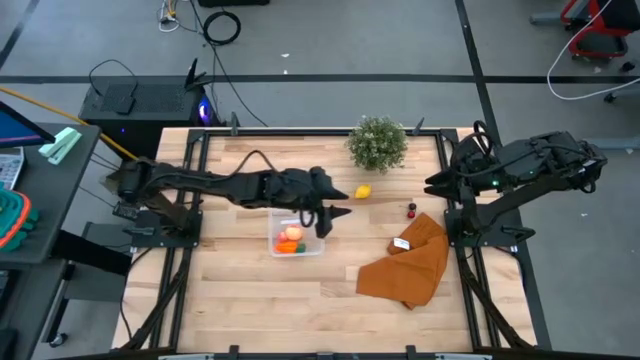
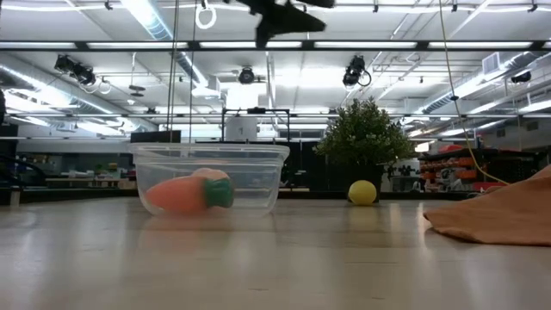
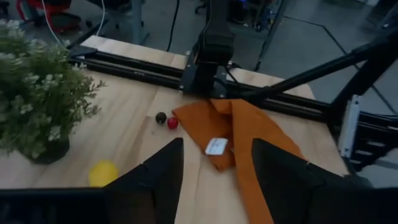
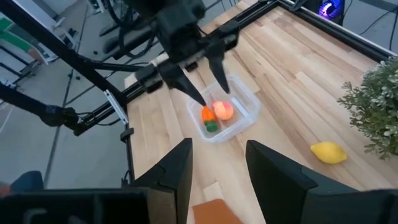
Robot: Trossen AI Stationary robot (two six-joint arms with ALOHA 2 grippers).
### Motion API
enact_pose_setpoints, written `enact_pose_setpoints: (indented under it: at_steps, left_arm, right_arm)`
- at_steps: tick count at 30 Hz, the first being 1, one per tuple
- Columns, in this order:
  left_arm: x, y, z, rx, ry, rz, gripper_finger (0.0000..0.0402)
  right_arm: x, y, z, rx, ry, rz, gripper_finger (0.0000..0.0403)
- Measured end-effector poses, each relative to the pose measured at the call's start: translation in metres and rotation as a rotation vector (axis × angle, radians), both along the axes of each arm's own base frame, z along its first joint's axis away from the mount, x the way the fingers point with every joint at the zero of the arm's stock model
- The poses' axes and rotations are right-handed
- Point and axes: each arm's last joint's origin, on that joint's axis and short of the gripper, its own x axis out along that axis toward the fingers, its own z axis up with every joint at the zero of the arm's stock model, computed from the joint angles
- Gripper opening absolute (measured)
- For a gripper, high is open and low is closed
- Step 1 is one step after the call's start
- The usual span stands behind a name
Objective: Pick and placing Produce into tupperware
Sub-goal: Put the red cherry into the transparent bin
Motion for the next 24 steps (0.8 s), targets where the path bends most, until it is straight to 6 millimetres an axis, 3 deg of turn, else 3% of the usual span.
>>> enact_pose_setpoints:
  at_steps: [9,15,18,24]
  left_arm:
    - [-0.088,0.017,0.008,0.013,-0.062,0.185,0.0195]
    - [-0.138,0.021,0.001,-0.018,-0.102,0.218,0.0191]
    - [-0.152,0.02,0.0,-0.007,-0.104,0.215,0.019]
    - [-0.159,0.02,0.004,0.035,-0.103,0.201,0.019]
  right_arm:
    - [0.008,0.001,-0.013,-0.039,0.141,-0.077,0.0122]
    - [0.024,0.004,-0.019,-0.059,0.186,-0.123,0.0122]
    - [0.037,0.004,-0.037,-0.055,0.236,-0.18,0.0122]
    - [0.069,0.003,-0.102,0.072,0.25,-0.265,0.0122]
